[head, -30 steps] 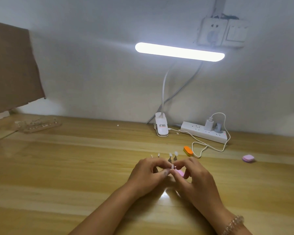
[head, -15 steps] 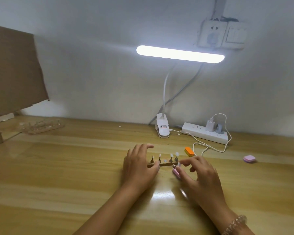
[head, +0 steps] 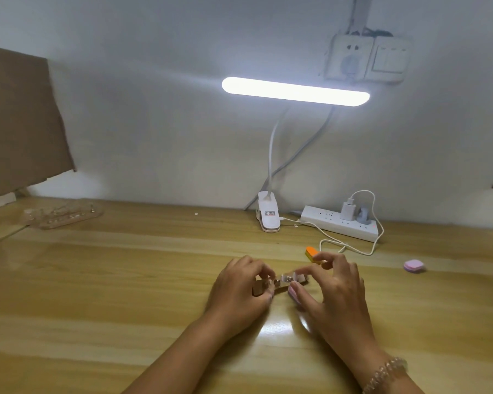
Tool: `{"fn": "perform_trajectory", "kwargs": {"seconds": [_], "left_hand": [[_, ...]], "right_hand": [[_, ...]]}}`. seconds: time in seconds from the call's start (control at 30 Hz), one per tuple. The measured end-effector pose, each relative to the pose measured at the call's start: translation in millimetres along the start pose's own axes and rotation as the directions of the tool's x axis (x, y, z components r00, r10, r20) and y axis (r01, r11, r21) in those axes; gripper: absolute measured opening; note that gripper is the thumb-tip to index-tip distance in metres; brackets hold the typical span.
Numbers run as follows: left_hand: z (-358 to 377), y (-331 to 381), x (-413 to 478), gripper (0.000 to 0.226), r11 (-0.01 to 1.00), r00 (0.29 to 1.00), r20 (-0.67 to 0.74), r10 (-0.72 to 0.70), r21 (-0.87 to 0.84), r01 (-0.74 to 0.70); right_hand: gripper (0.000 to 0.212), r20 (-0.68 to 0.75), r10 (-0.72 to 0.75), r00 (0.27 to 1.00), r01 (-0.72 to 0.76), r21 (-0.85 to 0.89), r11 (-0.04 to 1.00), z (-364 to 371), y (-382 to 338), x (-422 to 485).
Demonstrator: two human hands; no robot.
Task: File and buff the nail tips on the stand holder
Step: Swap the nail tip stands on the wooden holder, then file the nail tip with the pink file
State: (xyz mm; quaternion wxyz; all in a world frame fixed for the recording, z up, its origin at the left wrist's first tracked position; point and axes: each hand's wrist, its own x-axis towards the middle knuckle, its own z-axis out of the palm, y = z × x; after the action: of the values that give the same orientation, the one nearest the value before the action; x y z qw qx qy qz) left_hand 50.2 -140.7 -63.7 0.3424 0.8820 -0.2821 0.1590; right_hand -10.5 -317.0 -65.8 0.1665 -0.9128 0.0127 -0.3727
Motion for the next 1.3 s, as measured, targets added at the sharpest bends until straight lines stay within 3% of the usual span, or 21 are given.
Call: {"fn": "perform_trajectory", "kwargs": {"seconds": [0.33,0.43,0.6,0.8,1.0,1.07,1.17,1.23,1.3], "left_hand": [[1,0,-1,0.017,0.998,0.998,-0.028,0.054,0.015,-0.053],[1,2,-1,0.017,0.997,0.997,-0.041,0.072,0.020,-0.071],[4,1,-3,0.018,0.996,0.995,-0.061,0.083,0.043,-0.080],[6,-7,2,0.021,0.994,0.996,-0.063,-0.064,0.085,0.070],[4,-11,7,0.039,0.976,0.977,-0.095,-0.189,0.093,0.198],[2,-7,5,0.036,0.981,0.975,-0.168,-0.142,0.108,0.162],[-1,4,-1,0.026,0.990,0.956,-0.274,0.105,0.120,-0.075],[2,12,-7,0.026,0.963,0.949,-0.185,0.257,0.137,-0.234],[2,15,-9,0.022,0.957,0.958,-0.053,0.281,0.096,-0.275]], "right_hand": [[0.027,0.051,0.009,0.999,-0.009,-0.005,1.000,1,0,3],[0.037,0.050,-0.060,0.997,0.060,0.010,0.998,0,-6,1],[0.025,0.028,-0.154,0.988,0.154,-0.033,0.987,0,-12,0],[0.025,0.058,-0.186,0.981,0.184,0.030,0.982,-4,-18,-2],[0.019,0.118,-0.047,0.992,0.015,0.257,0.966,-9,-16,-2],[0.018,0.124,-0.025,0.992,-0.016,0.317,0.948,-10,-16,-2],[0.017,0.107,-0.001,0.994,-0.042,0.395,0.918,-10,-18,-1],[0.019,0.087,0.020,0.996,-0.055,0.425,0.904,-10,-18,-1],[0.018,0.083,0.021,0.996,-0.056,0.447,0.893,-10,-18,-1]]}}
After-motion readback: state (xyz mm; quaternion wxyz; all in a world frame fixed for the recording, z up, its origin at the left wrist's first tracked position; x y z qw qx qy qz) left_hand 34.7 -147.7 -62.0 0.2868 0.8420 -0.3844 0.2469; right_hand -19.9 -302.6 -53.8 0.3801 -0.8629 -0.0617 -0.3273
